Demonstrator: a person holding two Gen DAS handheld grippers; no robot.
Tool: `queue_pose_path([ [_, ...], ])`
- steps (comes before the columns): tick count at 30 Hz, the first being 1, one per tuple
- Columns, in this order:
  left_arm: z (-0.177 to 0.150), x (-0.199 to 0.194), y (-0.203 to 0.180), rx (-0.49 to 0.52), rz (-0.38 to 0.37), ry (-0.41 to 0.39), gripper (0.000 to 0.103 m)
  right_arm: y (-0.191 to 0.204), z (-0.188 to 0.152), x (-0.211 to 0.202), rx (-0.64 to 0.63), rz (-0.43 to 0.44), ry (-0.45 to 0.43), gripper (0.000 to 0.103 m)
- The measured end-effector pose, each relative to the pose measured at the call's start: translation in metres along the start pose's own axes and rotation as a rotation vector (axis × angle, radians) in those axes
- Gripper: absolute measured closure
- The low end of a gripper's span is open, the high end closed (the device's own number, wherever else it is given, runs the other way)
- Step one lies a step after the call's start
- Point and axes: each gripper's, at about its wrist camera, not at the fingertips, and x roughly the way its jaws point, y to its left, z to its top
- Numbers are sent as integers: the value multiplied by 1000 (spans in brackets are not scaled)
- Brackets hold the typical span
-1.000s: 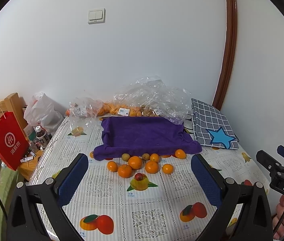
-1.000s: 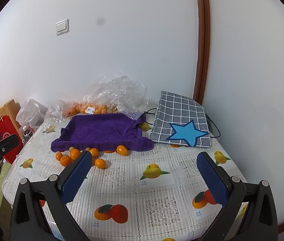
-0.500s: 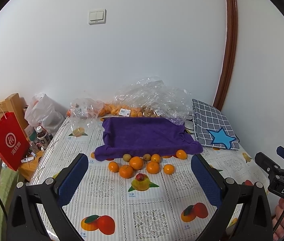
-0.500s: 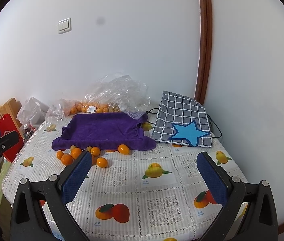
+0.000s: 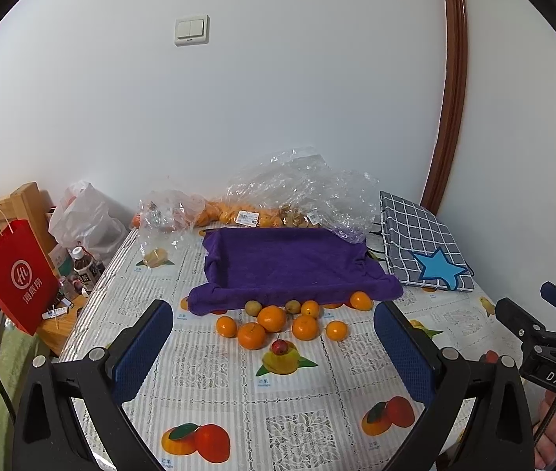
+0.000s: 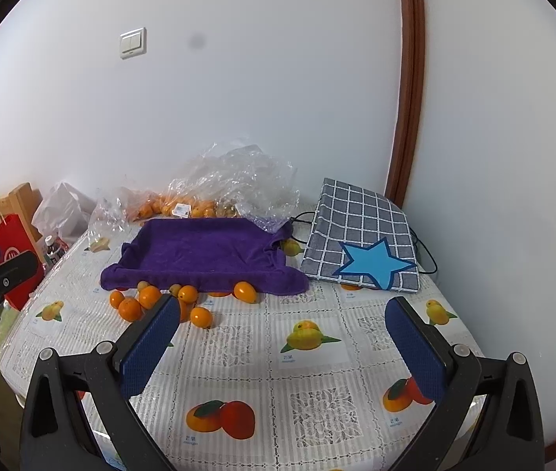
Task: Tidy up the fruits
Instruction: 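Grasp an oval orange with the right gripper while the left grasps a small orange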
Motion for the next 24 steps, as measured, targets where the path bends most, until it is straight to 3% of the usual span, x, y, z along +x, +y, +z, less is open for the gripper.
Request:
queue_pose_path([
  [14, -21, 56, 16, -39, 19, 93, 0, 7, -6, 46, -35, -24, 15, 0],
  [24, -40, 107, 36, -57, 44, 170, 1, 11, -18, 120, -28, 5, 184, 1],
])
